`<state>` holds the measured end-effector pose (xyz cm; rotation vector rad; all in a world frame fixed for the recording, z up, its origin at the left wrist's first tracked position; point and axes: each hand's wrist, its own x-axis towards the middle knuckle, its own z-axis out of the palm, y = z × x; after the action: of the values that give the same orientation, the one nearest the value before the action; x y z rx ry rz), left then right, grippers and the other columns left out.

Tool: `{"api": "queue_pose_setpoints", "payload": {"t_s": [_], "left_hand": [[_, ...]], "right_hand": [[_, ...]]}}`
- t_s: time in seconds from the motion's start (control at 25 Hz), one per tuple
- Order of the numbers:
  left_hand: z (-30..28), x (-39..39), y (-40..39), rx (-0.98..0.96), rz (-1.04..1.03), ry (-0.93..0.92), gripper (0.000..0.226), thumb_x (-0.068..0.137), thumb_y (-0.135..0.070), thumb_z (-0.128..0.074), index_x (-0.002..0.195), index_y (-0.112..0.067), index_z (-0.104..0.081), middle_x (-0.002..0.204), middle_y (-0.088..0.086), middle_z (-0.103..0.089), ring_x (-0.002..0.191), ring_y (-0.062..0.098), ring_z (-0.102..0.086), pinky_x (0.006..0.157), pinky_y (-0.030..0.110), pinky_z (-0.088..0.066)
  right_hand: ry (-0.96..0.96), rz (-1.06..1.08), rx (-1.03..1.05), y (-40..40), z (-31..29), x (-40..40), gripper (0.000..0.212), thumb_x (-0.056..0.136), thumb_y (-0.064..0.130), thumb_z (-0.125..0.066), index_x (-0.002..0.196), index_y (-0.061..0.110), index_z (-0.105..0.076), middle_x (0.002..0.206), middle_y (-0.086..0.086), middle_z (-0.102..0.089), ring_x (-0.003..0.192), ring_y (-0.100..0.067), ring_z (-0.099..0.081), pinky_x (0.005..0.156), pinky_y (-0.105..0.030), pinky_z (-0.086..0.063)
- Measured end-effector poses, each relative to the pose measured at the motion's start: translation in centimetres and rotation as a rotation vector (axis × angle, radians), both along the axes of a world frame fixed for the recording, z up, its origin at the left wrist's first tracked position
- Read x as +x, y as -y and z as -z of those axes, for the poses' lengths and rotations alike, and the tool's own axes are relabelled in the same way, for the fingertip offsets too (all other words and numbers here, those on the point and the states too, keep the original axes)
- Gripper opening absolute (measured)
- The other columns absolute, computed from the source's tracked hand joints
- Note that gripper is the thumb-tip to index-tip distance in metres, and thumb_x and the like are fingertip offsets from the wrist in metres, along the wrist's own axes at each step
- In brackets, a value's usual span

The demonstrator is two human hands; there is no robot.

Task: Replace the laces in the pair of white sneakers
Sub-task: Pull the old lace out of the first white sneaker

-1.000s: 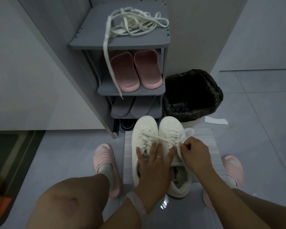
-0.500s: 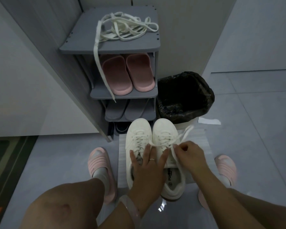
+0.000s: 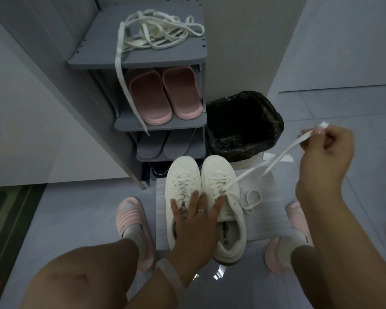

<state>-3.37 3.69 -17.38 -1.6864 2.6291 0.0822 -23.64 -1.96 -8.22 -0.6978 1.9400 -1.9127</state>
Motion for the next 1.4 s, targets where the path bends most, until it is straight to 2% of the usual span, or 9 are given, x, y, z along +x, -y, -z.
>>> {"api": "queue_pose_setpoints", "payload": {"t_s": [0.12,0.2,0.4,0.56,0.88,1.04,1.12,1.28,1.4], "left_hand": [[-0.3,-0.1,0.6,-0.062,-0.014,-0.108,0.059,0.065,-0.039,-0.054,0.123,-0.026,-0.047,0.099,-0.003,-0.071,0.102,0.02,-0.067,0.08,0.066,-0.044],[-1.2,-0.3,1.8,-0.06,-0.117,-0.177,0.044,0.074,-0.036,-0.036,0.108,-0.024,-0.062,0.079,-0.009,-0.07,0.081,0.012,-0.07,0.079,0.06,-0.048],[-2.3,-1.0,4.4,0.176,-0.179,-0.283,0.03,0.096,-0.034,-0.034,0.109,-0.028,-0.06,0.108,-0.008,-0.061,0.105,0.014,-0.055,0.096,0.035,-0.026],[-2.4,-2.0,5.2,0.231,-0.263,-0.362,0.019,0.093,-0.032,-0.047,0.104,-0.024,-0.06,0.108,-0.006,-0.059,0.107,0.014,-0.051,0.094,0.033,-0.026],[-3.2,-3.3,6.6,0.574,-0.333,-0.289,0.027,0.084,-0.042,-0.056,0.064,-0.027,-0.047,0.099,-0.004,-0.05,0.105,0.02,-0.048,0.099,0.04,-0.029],[-4.4,-2.5,7.3,0.74,-0.536,-0.718,0.035,0.085,-0.021,-0.055,0.052,-0.02,-0.044,0.054,-0.009,-0.052,0.067,0.014,-0.049,0.068,0.027,-0.039],[-4.9,-1.9,7.1,0.669,-0.571,-0.83,0.024,0.089,-0.018,-0.053,0.066,-0.016,-0.048,0.065,-0.006,-0.052,0.065,0.01,-0.047,0.061,0.023,-0.036],[-4.2,-0.7,6.2,0.582,-0.359,-0.52,0.016,0.087,-0.023,-0.054,0.102,-0.019,-0.055,0.102,-0.005,-0.054,0.1,0.015,-0.053,0.094,0.033,-0.039],[-3.5,-1.0,5.7,0.457,-0.253,-0.351,0.007,0.089,-0.025,-0.052,0.094,-0.02,-0.054,0.101,-0.005,-0.054,0.102,0.017,-0.053,0.094,0.036,-0.033]], "right_hand": [[-0.021,-0.229,0.271,-0.9,1.7,0.9,0.021,0.09,0.012,-0.052,0.077,0.028,-0.054,0.097,-0.019,-0.065,0.093,-0.033,-0.062,0.086,-0.043,-0.051],[-0.186,-0.499,0.612,-2.3,3.5,2.2,0.012,0.091,0.014,-0.053,0.094,0.021,-0.061,0.104,-0.012,-0.065,0.096,-0.028,-0.059,0.08,-0.028,-0.043],[-0.069,-1.053,0.835,-5.2,7.4,2.8,0.079,0.077,0.045,-0.069,0.139,0.034,-0.02,0.13,0.016,-0.038,0.119,-0.006,-0.041,0.091,-0.012,-0.038],[-0.35,-0.962,1.059,-5.7,10.3,2.9,0.122,0.061,0.069,-0.069,0.149,0.028,0.004,0.155,-0.005,-0.012,0.142,-0.028,-0.017,0.111,-0.052,-0.026],[-0.206,-0.88,1.13,-6.3,10.8,3.3,0.125,0.066,0.06,-0.072,0.146,0.028,0.019,0.153,-0.019,0.013,0.143,-0.036,0.008,0.117,-0.051,-0.011],[-0.168,-0.849,1.119,-6.1,11.2,3.2,0.129,0.063,0.061,-0.073,0.145,0.03,0.021,0.151,-0.022,0.007,0.143,-0.037,0.0,0.115,-0.051,-0.018],[-0.18,-0.852,1.14,-6.1,11.2,3.2,0.128,0.063,0.062,-0.072,0.145,0.03,0.021,0.151,-0.022,0.006,0.143,-0.038,-0.001,0.114,-0.052,-0.019],[-0.212,-0.839,1.153,-6.3,11.2,3.5,0.127,0.062,0.066,-0.07,0.145,0.031,0.02,0.151,-0.02,0.005,0.142,-0.037,-0.003,0.112,-0.056,-0.022],[-0.224,-0.844,1.173,-6.2,11.3,3.6,0.127,0.062,0.067,-0.069,0.145,0.032,0.02,0.151,-0.019,0.006,0.142,-0.036,-0.002,0.111,-0.058,-0.023]]}}
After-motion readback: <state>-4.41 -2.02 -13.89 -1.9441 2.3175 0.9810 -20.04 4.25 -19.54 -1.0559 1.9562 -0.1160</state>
